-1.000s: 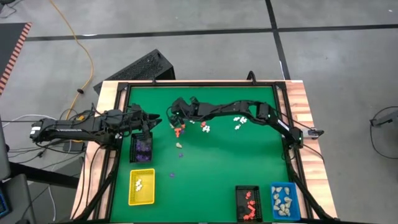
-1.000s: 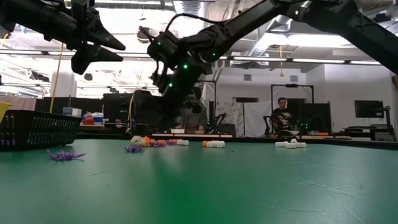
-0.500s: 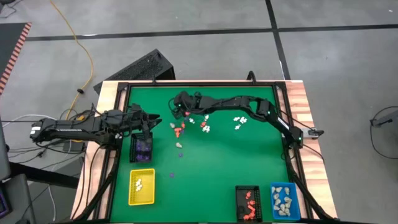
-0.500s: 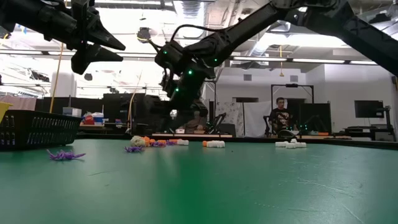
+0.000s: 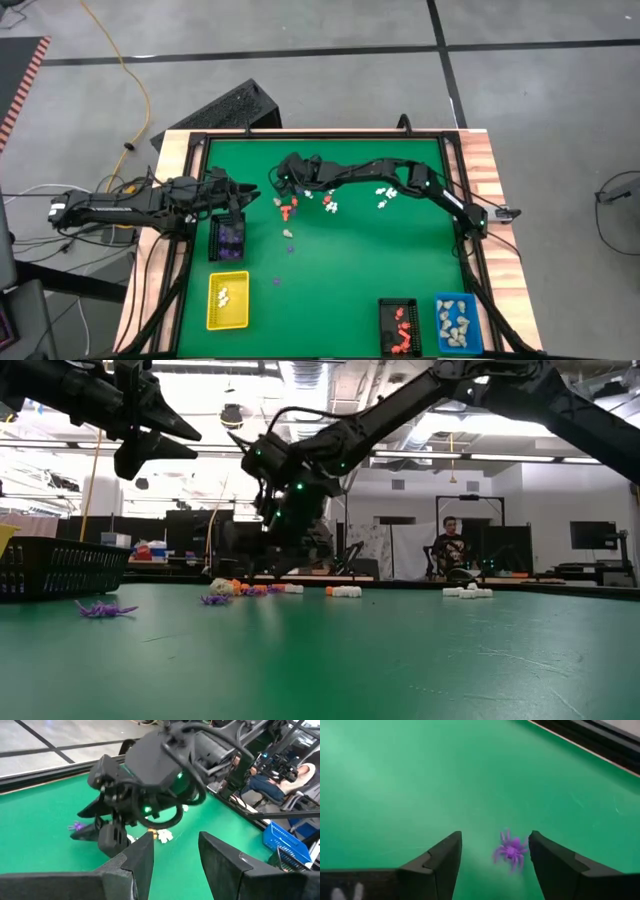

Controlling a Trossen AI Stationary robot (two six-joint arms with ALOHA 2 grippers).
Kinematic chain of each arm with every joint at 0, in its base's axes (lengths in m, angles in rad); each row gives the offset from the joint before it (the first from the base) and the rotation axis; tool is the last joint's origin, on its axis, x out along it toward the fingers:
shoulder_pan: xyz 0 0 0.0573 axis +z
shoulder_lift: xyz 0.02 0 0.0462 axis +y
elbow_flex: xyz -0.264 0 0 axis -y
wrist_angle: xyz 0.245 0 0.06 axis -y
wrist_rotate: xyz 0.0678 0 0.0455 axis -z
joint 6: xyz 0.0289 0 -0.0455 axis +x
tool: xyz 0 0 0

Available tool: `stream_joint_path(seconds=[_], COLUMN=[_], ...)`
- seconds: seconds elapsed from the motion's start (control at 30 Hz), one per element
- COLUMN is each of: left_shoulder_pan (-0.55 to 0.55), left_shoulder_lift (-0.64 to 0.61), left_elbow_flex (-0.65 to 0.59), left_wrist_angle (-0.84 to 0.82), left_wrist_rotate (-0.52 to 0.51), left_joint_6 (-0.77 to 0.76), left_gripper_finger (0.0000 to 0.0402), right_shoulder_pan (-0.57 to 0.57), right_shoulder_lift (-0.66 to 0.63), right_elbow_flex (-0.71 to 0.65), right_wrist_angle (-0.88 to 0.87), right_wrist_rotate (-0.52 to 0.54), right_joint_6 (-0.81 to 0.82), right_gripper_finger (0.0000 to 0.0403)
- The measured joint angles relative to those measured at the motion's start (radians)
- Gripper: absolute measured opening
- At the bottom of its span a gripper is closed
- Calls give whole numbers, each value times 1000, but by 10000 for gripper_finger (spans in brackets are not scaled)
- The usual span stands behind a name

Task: Sort Halloween decoration
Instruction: Put the purple spider toy into the top black basket

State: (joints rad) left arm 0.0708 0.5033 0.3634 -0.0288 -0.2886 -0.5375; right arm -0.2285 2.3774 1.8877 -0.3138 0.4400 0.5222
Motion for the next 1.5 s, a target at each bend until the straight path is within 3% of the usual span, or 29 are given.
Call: stream_joint_path(seconds=[0.37, 1.03, 1.3, 1.5], left_shoulder_pan=[0, 0, 0, 0], left_shoulder_lift=[0, 0, 0, 0], left_elbow_flex=[0, 0, 0, 0], left_wrist_angle=[-3, -3, -3, -3], left_wrist_rotate=[-5, -6, -6, -6], left_joint_6=[-2, -2, -6, -9], left_gripper_finger=[144, 144, 144, 144], right_shoulder_pan=[-8, -9, -9, 0], right_shoulder_lift=[2, 2, 2, 12], right_elbow_flex=[-1, -1, -1, -1], right_wrist_angle=[-37, -48, -45, -49], right_wrist_rotate=[-35, -45, -45, -28], right_joint_6=[4, 30, 36, 36], right_gripper_finger=[217, 207, 177, 119])
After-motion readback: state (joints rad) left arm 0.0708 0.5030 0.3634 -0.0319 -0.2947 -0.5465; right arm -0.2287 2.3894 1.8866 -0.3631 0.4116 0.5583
